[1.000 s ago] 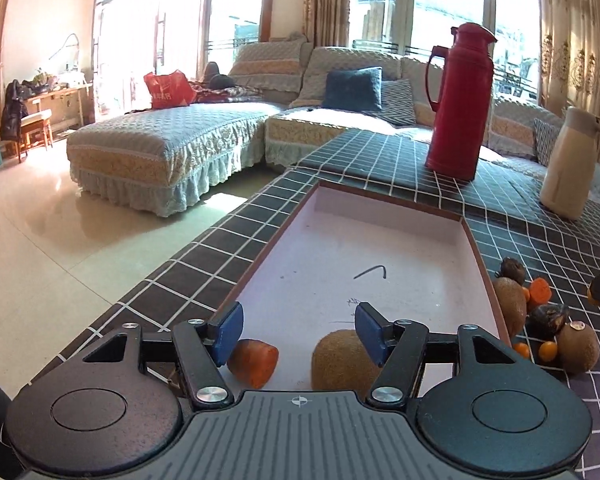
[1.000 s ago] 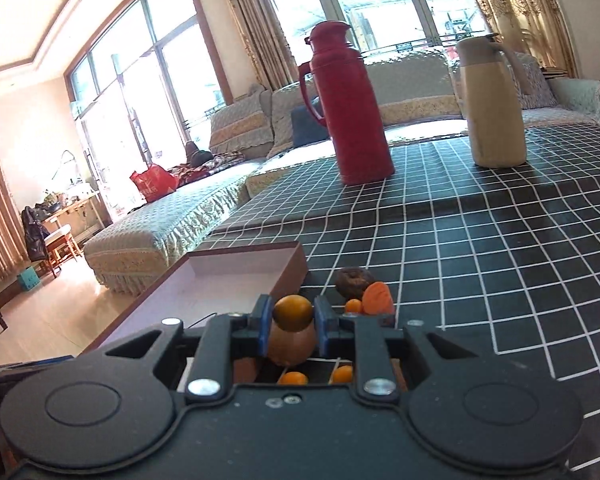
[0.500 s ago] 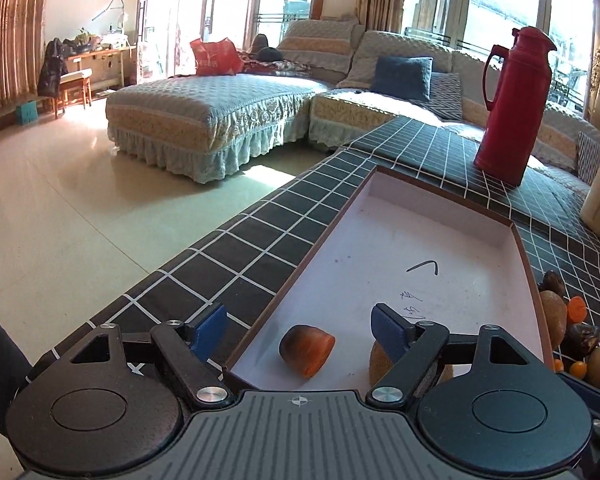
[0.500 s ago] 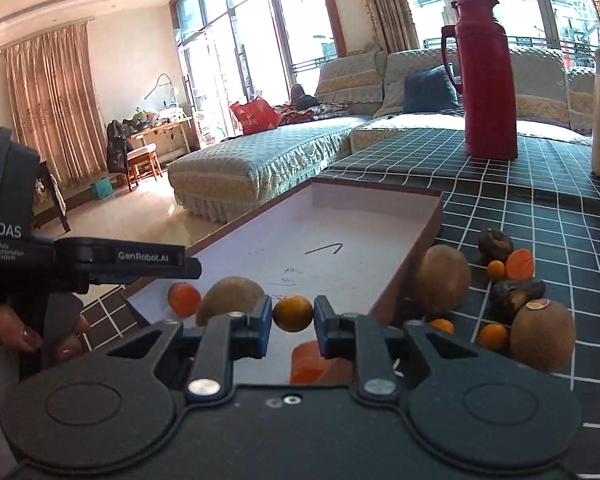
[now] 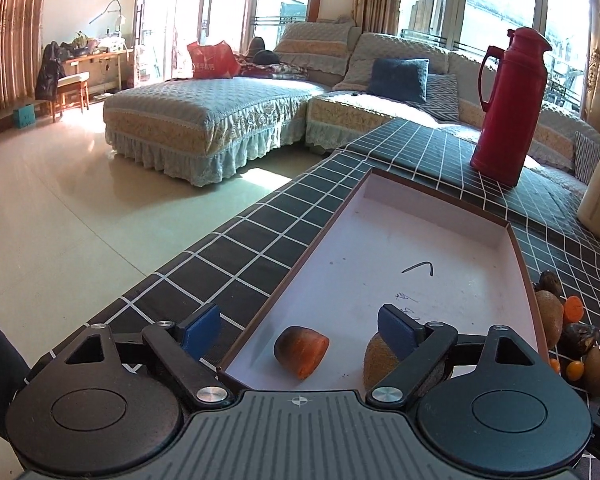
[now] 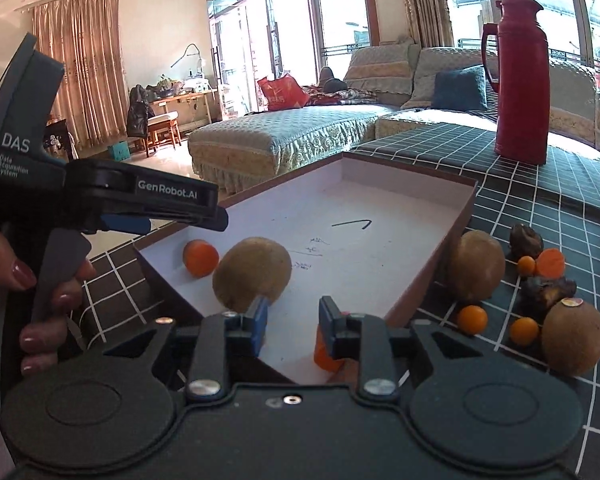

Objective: Organize fruits
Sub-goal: 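Place the kiwi and kumquat into the tray and open both grippers, then grasp another kiwi with the right gripper while the left returns to the fruit, then grasp a kumquat with the left gripper while the right holds the kiwi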

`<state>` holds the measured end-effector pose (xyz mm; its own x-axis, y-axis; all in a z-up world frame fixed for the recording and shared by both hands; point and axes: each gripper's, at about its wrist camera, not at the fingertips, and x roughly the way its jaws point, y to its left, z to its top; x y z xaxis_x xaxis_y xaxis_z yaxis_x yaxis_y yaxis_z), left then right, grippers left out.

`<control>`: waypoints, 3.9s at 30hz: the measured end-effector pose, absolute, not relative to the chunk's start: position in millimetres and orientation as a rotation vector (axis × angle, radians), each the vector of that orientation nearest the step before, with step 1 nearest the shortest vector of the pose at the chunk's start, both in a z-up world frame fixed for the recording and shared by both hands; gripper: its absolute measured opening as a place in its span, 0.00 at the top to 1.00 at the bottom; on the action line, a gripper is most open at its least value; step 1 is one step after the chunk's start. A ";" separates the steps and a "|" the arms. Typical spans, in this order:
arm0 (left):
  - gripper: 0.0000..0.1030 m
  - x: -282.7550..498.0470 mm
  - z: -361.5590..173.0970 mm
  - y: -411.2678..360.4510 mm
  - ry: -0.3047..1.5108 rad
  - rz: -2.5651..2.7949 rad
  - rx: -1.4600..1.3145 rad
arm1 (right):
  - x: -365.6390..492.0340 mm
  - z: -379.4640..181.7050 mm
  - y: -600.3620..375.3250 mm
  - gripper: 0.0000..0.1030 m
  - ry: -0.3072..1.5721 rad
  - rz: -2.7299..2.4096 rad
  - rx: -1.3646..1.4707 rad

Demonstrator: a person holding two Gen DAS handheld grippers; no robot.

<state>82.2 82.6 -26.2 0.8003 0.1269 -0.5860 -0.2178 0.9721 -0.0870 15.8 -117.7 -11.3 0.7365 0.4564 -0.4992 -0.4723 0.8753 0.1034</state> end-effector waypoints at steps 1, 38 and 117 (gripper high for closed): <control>0.15 82.4 -26.3 82.2 0.618 0.184 -0.152 | 15.8 -9.4 -120.3 0.73 0.532 0.509 -0.024; 0.06 60.3 -6.2 -2.3 0.522 -0.113 -0.042 | 64.2 -32.2 -260.0 0.42 0.636 -0.030 0.264; 0.85 85.0 -38.4 -164.7 0.554 -0.451 0.383 | 25.0 -34.1 -348.3 0.47 0.682 -0.269 0.407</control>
<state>85.0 -164.7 -38.4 0.7585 -0.3032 -0.5768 0.5039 0.8341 0.2243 25.0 -348.3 -34.1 0.7465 -0.1078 -0.6566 0.3693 0.8880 0.2741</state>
